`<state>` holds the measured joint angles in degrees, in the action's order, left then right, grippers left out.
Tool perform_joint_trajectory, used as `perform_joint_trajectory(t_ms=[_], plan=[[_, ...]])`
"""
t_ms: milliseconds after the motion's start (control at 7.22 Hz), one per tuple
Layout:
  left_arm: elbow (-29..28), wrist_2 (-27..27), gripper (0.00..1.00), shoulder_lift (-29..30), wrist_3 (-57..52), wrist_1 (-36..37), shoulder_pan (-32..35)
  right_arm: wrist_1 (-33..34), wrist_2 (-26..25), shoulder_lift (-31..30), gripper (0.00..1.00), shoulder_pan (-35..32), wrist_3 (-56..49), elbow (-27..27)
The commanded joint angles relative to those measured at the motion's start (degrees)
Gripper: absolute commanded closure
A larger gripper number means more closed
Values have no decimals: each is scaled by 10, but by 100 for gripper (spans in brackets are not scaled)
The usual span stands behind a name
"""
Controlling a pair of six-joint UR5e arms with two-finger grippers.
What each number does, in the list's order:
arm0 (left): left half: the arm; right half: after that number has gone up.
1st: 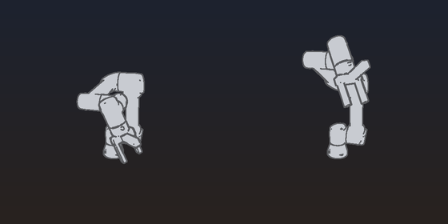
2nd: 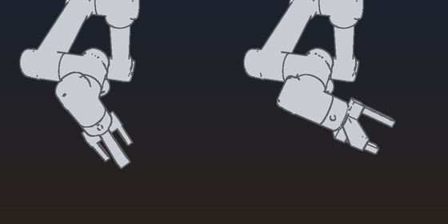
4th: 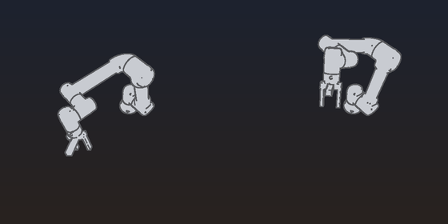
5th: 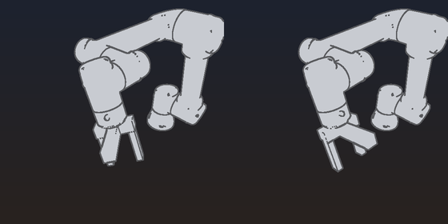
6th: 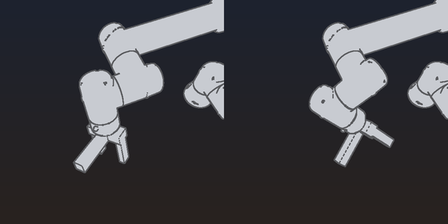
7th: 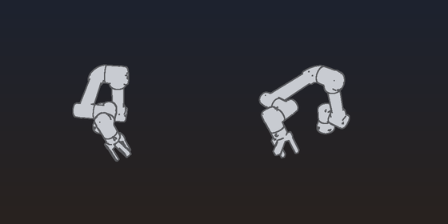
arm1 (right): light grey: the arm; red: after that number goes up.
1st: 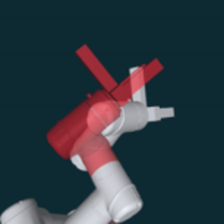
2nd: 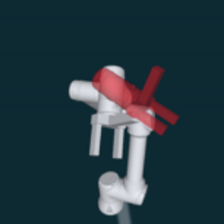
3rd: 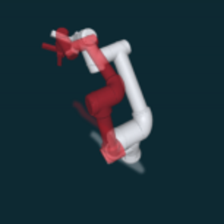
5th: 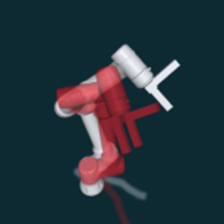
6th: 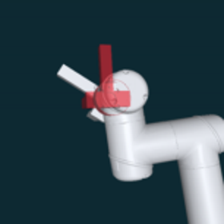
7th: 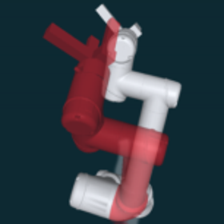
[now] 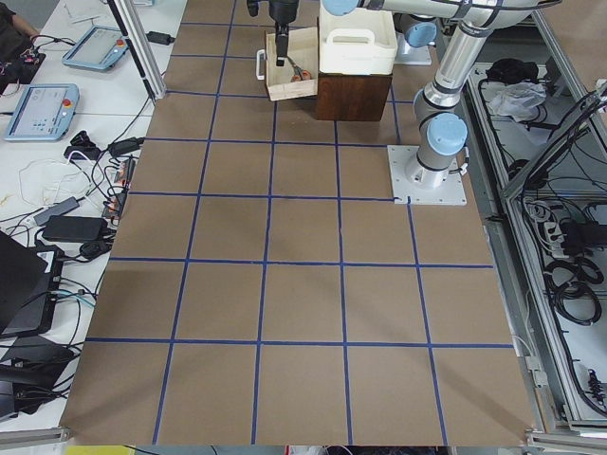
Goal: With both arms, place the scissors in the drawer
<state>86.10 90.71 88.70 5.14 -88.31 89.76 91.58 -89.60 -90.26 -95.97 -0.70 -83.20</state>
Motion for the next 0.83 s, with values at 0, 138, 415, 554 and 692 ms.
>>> perform_joint_trajectory(t_ms=[0, 138, 415, 554, 692], plan=[[-1, 3, 0, 0, 7, 2, 0, 0, -2, 0, 0, 0, 0, 0], [0, 3, 0, -1, 7, 0, -7, -1, -3, 0, 0, 0, 0, 0], [0, 3, 0, -1, 8, 1, -7, 0, -2, 0, 0, 0, 0, 0], [0, 3, 0, 0, 14, 0, -6, 0, -2, 0, 0, 0, 0, 0], [4, 3, 0, 0, 13, 1, -6, 0, -2, 0, 0, 0, 0, 0]])
